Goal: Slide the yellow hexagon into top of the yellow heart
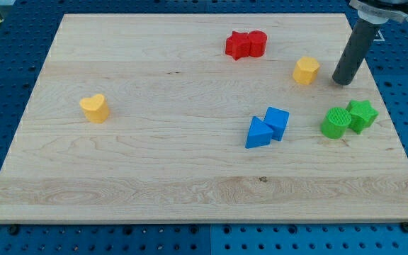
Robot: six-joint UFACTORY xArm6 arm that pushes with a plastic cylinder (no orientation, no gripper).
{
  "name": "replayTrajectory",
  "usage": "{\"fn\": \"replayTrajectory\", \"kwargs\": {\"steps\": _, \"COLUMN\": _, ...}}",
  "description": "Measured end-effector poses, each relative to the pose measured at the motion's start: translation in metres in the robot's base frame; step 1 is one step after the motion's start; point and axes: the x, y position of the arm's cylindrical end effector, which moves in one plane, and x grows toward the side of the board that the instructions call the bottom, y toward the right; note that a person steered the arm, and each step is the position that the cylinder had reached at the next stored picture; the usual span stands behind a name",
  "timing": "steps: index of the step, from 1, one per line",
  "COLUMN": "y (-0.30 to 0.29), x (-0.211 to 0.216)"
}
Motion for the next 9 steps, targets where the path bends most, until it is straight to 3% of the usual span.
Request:
{"fn": "replayTrajectory", "kwargs": {"steps": 2, "y": -0.015, "x": -0.021}}
{"fn": "replayTrajectory", "kwargs": {"steps": 4, "y": -0.086, "x": 0.005}}
{"fn": "replayTrajectory", "kwargs": {"steps": 6, "y": -0.098, "x": 0.007}}
{"fn": "replayTrajectory", "kwargs": {"steps": 8, "y": -0.199, "x": 0.021}}
{"fn": "replayTrajectory", "kwargs": {"steps": 9, "y": -0.189, "x": 0.021}}
